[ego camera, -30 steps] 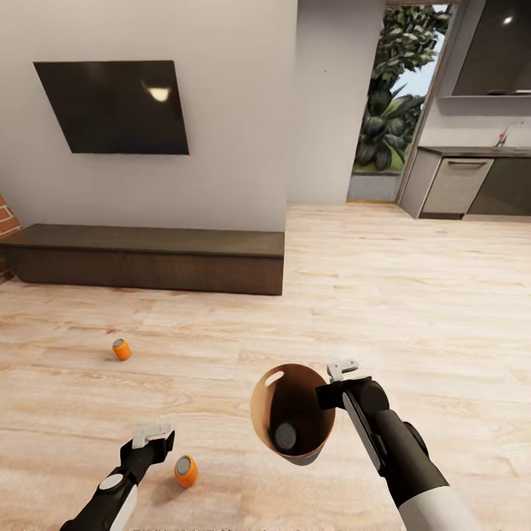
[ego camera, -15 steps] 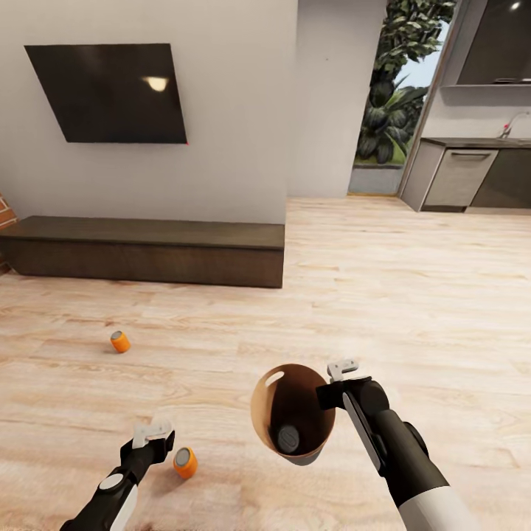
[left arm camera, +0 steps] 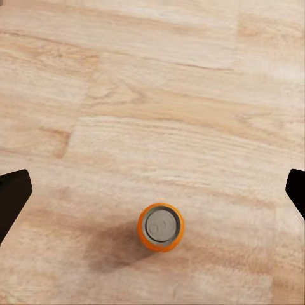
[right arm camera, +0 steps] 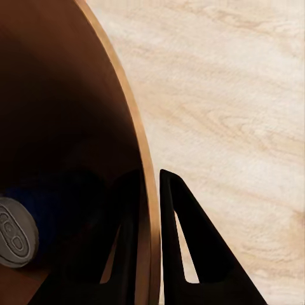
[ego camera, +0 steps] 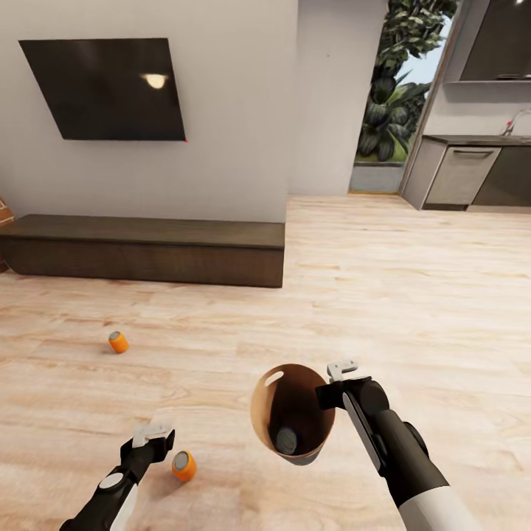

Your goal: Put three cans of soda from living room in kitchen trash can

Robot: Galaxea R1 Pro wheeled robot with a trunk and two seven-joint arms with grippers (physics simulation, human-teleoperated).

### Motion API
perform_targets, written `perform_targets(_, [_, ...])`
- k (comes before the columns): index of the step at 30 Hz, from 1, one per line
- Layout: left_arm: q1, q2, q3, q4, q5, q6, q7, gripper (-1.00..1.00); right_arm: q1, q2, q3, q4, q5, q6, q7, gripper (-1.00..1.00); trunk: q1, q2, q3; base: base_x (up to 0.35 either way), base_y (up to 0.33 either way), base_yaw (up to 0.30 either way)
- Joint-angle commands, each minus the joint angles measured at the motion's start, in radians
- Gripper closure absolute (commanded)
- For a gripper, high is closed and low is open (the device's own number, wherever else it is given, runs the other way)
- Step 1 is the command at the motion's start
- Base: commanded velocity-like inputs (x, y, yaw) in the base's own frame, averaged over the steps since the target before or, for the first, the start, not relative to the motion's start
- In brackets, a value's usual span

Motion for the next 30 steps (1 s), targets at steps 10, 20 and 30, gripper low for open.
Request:
perform_targets(10, [0.000,0.000,0.001,0.000,0.000,0.000,0.000,-1.00,0.000,0.000,0.000,0.000,-0.008,0.000,0.004,1.00,0.000,0.000,0.000,0.172,0.000,0.000])
perform_targets(20, [0.001,0.000,0.001,-0.001,0.000,0.000,0.000,-1.00,0.000,0.000,-0.001,0.000,-0.008,0.000,0.004,1.00,0.000,0.000,-0.005,0.058,0.000,0.000])
perform_targets(30, [0.001,0.000,0.001,-0.002,0.000,0.000,0.000,-1.00,0.000,0.000,-0.001,0.000,-0.008,0.000,0.004,1.00,0.000,0.000,-0.020,0.002,0.000,0.000])
